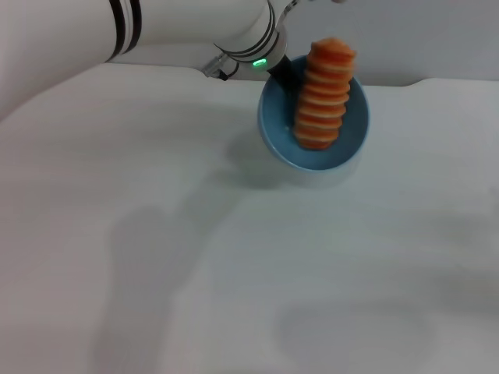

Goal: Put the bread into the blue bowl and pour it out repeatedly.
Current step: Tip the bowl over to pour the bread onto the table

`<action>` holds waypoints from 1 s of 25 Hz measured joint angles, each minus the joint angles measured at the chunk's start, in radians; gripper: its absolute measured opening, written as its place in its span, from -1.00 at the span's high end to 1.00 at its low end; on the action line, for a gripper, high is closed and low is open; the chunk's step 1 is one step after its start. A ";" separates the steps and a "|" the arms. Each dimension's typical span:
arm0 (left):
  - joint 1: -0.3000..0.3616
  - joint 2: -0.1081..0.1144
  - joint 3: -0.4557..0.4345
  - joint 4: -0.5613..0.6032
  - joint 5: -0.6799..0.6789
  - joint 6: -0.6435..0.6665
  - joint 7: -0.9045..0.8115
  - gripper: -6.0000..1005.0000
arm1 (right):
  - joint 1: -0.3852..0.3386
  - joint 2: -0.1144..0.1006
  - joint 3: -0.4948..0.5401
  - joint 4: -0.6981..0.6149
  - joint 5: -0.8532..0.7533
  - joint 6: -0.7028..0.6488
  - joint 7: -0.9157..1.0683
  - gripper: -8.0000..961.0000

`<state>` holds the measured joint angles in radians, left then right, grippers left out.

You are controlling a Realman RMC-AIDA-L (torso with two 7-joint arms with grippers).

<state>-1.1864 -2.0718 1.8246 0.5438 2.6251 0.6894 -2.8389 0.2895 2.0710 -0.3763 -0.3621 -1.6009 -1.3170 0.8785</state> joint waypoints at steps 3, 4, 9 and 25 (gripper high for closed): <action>-0.001 -0.002 0.014 0.007 0.049 0.002 -0.001 0.99 | -0.008 0.000 0.047 0.049 0.069 0.000 -0.075 -0.04; -0.002 -0.003 0.026 0.008 0.068 0.000 -0.001 0.99 | -0.013 0.002 0.059 0.079 0.130 -0.007 -0.144 -0.04; -0.014 -0.004 0.051 0.010 0.106 -0.009 -0.005 0.99 | -0.010 0.002 0.061 0.134 0.241 -0.003 -0.232 -0.02; -0.012 -0.007 0.101 0.057 0.233 -0.068 -0.038 0.99 | 0.027 0.001 0.080 0.185 0.394 0.047 -0.261 0.02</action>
<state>-1.1980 -2.0786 1.9255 0.6012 2.8584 0.6209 -2.8766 0.3164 2.0716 -0.2962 -0.1767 -1.2073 -1.2703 0.6177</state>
